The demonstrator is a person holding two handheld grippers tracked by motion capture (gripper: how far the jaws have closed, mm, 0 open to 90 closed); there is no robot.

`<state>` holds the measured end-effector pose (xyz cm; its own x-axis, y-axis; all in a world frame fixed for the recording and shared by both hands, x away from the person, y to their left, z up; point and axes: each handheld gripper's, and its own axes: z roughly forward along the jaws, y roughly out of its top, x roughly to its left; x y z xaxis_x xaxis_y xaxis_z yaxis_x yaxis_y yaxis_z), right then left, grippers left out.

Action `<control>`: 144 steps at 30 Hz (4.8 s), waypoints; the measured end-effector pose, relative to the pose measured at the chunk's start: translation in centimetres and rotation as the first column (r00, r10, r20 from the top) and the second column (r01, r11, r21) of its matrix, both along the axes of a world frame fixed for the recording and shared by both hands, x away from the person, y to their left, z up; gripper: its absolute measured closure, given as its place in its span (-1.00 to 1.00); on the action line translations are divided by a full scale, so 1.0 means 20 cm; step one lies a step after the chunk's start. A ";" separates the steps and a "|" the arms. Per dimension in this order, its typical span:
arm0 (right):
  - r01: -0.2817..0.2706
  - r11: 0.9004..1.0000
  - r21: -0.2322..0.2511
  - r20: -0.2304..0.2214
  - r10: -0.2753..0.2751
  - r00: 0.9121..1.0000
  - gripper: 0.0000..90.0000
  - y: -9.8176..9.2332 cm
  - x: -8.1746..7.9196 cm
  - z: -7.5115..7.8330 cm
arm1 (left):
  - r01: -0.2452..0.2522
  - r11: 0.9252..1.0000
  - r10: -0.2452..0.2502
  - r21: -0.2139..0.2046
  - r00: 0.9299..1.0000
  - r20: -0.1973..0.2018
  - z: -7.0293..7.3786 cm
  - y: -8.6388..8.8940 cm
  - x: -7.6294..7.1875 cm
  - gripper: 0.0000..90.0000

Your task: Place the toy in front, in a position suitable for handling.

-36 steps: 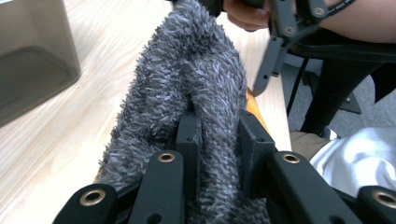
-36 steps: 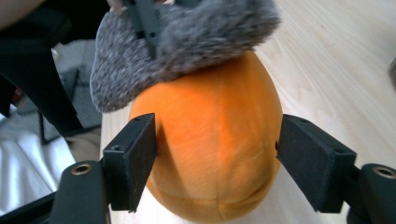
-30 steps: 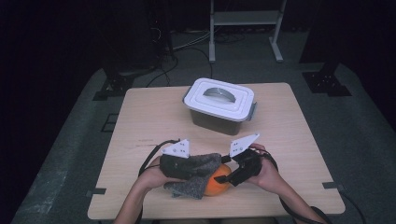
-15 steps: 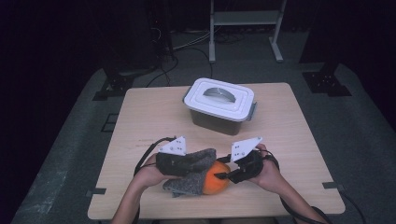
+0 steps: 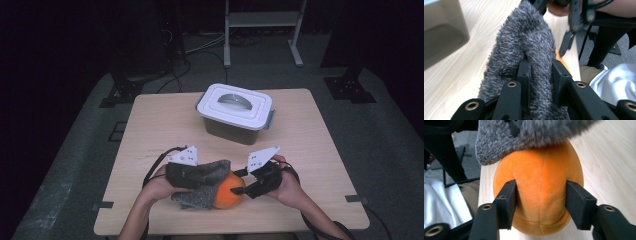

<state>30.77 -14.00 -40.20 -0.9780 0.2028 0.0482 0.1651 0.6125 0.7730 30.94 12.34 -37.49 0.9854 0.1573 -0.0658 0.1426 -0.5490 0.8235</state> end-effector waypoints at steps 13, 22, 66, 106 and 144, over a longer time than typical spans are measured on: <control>-0.023 1.000 0.011 0.037 0.022 0.999 0.16 -0.01 0.00 -0.01 | -0.021 0.999 0.020 0.030 0.999 0.032 0.00 0.01 0.00 0.59; 0.028 0.999 0.034 -0.016 -0.028 0.999 -0.10 -0.05 0.04 -0.01 | -0.065 0.998 0.065 -0.005 0.998 0.010 -0.04 0.06 0.04 0.58; 0.062 0.997 -0.034 -0.105 -0.066 0.992 -0.25 -0.19 0.08 -0.01 | 0.045 0.999 -0.047 -0.026 0.996 -0.077 -0.08 -0.08 0.01 0.56; -0.053 0.998 -0.023 0.107 0.055 0.993 0.18 -0.01 -0.07 -0.04 | 0.040 0.999 -0.040 0.030 0.999 -0.006 -0.01 -0.11 -0.01 0.56; 0.015 0.999 -0.030 0.007 -0.015 1.000 0.02 -0.15 0.03 -0.06 | -0.048 0.999 0.048 0.002 0.998 -0.033 -0.04 0.08 0.04 0.54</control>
<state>31.33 -16.94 -41.37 -0.9751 0.2191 0.0350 0.1692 0.6326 0.7557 31.75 13.99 -38.30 0.9738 0.2048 -0.0984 0.1965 -0.5416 0.8173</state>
